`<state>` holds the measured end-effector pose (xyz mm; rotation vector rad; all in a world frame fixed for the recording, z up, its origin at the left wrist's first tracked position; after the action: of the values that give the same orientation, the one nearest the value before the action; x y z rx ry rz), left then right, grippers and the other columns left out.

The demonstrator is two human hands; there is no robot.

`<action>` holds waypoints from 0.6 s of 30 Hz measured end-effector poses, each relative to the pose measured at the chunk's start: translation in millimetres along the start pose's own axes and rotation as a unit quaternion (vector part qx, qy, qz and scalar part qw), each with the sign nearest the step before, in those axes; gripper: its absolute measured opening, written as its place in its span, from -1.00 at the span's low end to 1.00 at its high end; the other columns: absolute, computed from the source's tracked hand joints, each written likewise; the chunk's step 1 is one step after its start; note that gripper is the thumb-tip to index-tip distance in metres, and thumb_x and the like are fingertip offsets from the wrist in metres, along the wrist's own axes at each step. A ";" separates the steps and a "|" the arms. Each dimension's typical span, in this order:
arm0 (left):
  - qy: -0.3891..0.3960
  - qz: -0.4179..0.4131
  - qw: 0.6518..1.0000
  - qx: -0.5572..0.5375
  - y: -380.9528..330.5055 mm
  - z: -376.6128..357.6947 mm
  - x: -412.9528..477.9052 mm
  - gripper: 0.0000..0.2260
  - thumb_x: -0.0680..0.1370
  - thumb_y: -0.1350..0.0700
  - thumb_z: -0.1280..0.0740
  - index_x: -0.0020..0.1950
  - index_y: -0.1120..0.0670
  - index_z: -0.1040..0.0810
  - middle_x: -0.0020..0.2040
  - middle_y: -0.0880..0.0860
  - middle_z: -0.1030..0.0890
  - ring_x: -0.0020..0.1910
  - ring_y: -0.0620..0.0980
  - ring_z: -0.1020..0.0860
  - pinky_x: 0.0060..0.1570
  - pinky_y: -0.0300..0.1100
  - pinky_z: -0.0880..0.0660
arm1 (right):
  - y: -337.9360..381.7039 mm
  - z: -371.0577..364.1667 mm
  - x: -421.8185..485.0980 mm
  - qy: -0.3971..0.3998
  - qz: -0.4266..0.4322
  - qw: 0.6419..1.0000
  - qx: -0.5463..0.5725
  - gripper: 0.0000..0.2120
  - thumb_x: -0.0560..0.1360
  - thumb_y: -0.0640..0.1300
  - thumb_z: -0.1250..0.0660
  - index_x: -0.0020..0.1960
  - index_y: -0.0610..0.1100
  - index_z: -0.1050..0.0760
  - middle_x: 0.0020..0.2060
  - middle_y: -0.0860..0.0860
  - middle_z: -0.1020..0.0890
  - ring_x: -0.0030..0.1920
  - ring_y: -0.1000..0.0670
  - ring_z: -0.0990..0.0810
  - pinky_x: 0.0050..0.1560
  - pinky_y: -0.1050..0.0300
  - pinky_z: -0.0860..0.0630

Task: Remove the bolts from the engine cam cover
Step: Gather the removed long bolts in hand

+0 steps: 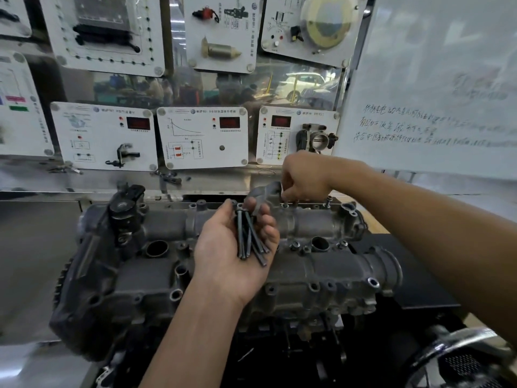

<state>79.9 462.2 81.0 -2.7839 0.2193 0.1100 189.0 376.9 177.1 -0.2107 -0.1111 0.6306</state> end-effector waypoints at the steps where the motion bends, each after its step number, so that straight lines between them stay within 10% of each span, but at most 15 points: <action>1: -0.002 -0.001 1.000 0.005 0.0 0.0 0.0 -0.62 0.66 -0.08 -0.13 -0.14 0.15 -0.56 -0.24 0.12 -0.56 -0.36 -0.02 -0.52 -0.45 -0.27 -0.49 | 0.2 8.2 -3.1 -0.001 0.001 1.000 0.010 -0.78 0.54 -0.04 -0.39 -0.07 -0.20 -0.67 -0.29 0.03 -0.64 -0.25 0.02 -0.58 -0.16 0.20 -0.45; 8: -0.023 -0.004 0.999 0.025 4.2 -1.4 3.5 -0.63 0.67 -0.03 -0.11 -0.11 0.16 -0.57 -0.25 0.12 -0.59 -0.31 0.03 -0.55 -0.29 -0.20 -0.48 | 20.2 92.0 -49.6 -0.021 0.108 0.968 0.226 -0.90 0.57 -0.10 -0.36 -0.04 -0.07 -0.65 -0.28 0.10 -0.72 -0.31 0.14 -0.69 -0.30 0.29 -0.58; 12: 0.000 0.033 0.999 0.017 15.6 -9.6 1.4 -0.68 0.64 0.05 -0.11 -0.07 0.18 -0.59 -0.22 0.12 -0.58 -0.29 0.00 -0.53 -0.25 -0.24 -0.45 | 73.0 55.2 -41.9 0.026 0.156 0.982 0.101 -0.82 0.56 -0.05 -0.35 0.06 -0.07 -0.68 -0.17 0.10 -0.71 -0.19 0.13 -0.65 -0.08 0.18 -0.58; 18: 0.012 0.048 0.999 -0.011 23.4 -14.3 2.3 -0.71 0.66 0.03 -0.10 -0.03 0.16 -0.53 -0.26 0.11 -0.54 -0.43 -0.05 -0.48 -0.50 -0.28 -0.45 | -9.9 64.6 -48.2 -0.175 0.017 0.976 0.130 -0.72 0.50 0.06 -0.42 0.10 -0.09 -0.67 -0.30 0.27 -0.60 -0.34 0.36 -0.51 -0.33 0.52 -0.32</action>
<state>79.1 435.2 86.4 -2.7978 0.3599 0.1034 145.2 350.8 240.4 0.1532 -0.3622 0.7059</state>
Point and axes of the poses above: each hand's wrist, its own x-axis towards the middle knuckle, its own z-axis out of the back of the hand, y = z × x, the point moved 6 cm from there along x, towards the middle knuckle
